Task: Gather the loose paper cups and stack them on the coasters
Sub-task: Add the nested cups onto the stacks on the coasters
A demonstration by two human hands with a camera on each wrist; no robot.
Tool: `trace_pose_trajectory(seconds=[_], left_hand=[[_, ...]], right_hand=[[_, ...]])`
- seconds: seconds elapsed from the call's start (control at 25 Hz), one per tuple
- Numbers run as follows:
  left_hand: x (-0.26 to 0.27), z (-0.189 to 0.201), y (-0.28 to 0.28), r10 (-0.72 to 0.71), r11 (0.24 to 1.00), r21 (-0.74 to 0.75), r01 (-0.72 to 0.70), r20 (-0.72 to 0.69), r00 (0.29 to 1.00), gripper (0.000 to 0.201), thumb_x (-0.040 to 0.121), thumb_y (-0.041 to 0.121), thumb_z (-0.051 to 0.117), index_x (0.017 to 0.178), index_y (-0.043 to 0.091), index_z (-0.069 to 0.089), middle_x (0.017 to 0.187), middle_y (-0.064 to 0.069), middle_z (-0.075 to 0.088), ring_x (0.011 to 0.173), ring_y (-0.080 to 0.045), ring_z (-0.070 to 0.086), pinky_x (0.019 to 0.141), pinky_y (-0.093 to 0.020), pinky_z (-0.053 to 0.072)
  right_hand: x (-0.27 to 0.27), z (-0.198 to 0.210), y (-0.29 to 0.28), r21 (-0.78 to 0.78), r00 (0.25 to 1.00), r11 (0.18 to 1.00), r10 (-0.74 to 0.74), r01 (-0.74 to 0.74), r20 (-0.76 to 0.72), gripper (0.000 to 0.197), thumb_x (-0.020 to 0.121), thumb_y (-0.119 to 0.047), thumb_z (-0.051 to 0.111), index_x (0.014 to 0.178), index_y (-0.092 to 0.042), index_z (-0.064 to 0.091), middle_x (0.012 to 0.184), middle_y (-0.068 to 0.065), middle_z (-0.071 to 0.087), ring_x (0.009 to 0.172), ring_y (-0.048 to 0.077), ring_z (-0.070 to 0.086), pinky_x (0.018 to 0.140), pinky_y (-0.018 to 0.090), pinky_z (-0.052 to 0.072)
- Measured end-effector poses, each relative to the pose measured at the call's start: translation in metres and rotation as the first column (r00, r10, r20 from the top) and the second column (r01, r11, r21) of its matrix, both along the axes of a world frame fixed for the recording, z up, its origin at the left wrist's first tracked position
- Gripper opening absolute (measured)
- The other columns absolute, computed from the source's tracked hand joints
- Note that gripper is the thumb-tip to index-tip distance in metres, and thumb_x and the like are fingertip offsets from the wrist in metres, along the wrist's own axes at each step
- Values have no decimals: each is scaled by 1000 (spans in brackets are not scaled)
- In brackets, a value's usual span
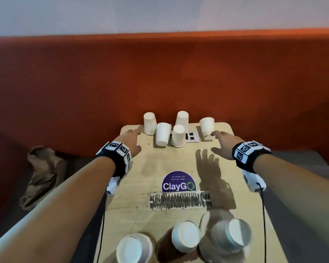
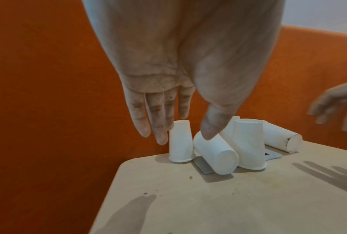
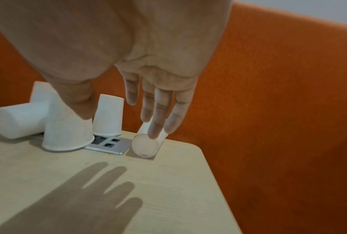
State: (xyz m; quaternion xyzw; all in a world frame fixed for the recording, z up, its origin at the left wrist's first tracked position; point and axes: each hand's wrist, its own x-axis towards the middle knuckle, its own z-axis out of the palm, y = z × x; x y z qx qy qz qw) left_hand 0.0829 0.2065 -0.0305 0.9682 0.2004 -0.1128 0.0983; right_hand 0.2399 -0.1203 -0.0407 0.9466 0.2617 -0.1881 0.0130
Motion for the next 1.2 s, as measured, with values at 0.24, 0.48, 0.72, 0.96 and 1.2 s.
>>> trace_pose_trajectory(seconds=[0.24, 0.48, 0.72, 0.96, 1.2], left_hand=[[51, -20, -16, -85, 995, -41, 87, 53, 995, 66, 88, 23, 64, 146, 17, 33, 144, -9, 45, 122, -30, 54, 95, -43, 49], [82, -35, -39, -169, 985, 44, 165, 106, 980, 71, 88, 42, 60, 148, 17, 32, 145, -5, 48, 131, -29, 46, 114, -47, 26], [105, -31, -68, -129, 988, -67, 137, 112, 985, 84, 80, 51, 69, 149, 19, 32, 148, 0, 47, 138, -22, 42, 117, -49, 6], [121, -49, -101, 163, 896, -435, -87, 141, 977, 79, 73, 33, 80, 142, 28, 40, 127, 0, 62, 128, -32, 44, 110, -39, 29], [113, -63, -110, 108, 928, -367, -57, 121, 987, 53, 72, 33, 77, 119, 26, 53, 111, 3, 67, 117, -27, 58, 110, -44, 25]], right_hand=[[44, -33, 29, 213, 918, 893, -382, 397, -108, 74, 98, -47, 49, 154, -14, 12, 114, 18, 67, 82, 32, 65, 66, 35, 48], [73, -64, 48, 199, 809, 785, -556, 586, -191, 59, 87, -59, 62, 108, -4, 58, 79, 9, 63, 68, 28, 60, 64, 33, 45], [74, -63, 40, 207, 810, 785, -544, 584, -220, 48, 78, -51, 72, 97, -8, 66, 72, 6, 62, 63, 24, 60, 57, 29, 44], [41, -33, 0, 288, 869, 820, -464, 495, -174, 58, 72, -49, 80, 117, -19, 58, 92, -2, 64, 87, 23, 59, 69, 28, 43], [2, -10, -36, 470, 910, 781, -325, 412, -257, 48, 70, -45, 85, 111, -33, 63, 94, -13, 68, 84, 8, 65, 62, 22, 45]])
